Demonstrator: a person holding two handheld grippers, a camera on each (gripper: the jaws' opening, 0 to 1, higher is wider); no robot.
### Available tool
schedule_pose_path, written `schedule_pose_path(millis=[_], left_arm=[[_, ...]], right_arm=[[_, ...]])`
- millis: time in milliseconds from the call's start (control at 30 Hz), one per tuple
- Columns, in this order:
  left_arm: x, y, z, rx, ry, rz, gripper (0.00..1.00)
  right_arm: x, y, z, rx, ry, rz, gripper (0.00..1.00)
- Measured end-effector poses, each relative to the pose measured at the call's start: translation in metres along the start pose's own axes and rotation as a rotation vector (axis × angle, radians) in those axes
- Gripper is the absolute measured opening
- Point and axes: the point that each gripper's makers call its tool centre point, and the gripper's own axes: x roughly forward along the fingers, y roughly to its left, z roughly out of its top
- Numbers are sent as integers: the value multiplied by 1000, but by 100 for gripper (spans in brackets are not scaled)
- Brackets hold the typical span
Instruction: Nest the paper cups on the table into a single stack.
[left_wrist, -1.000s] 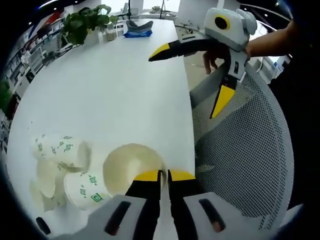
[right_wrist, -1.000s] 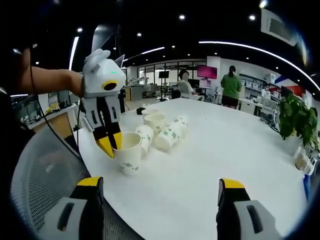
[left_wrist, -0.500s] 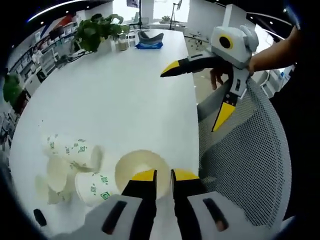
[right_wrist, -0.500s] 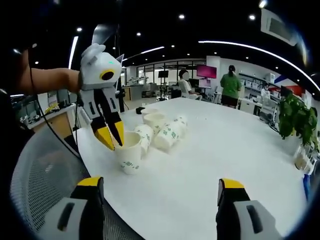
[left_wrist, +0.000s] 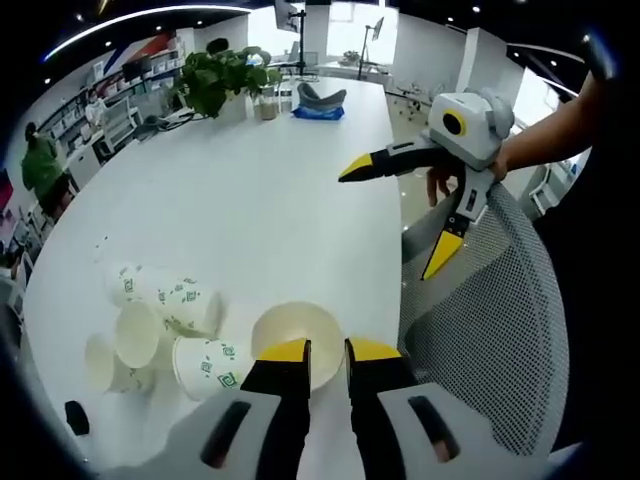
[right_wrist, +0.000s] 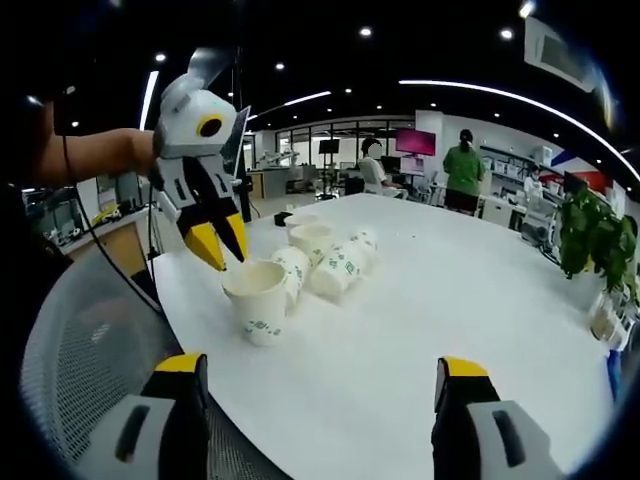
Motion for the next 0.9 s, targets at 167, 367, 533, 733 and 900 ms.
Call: schedule_pose_path(millis=[167, 367, 533, 733, 900], left_arm=[[-15, 15, 6, -34, -45, 54, 13], [-26, 39, 6, -78, -81, 126, 16], [-33, 54, -1, -112, -87, 154, 18], [-33, 68, -14, -125, -58, 173, 20], [-29, 82, -28, -133, -40, 197, 23]], right_arm=[[0, 0, 0, -2, 2, 2, 95], [0, 1, 0, -4, 2, 2, 95], [0, 1, 0, -5, 3, 1, 95], [0, 0, -2, -6, 7, -2, 94], [1, -1, -2, -6, 10, -5, 94]])
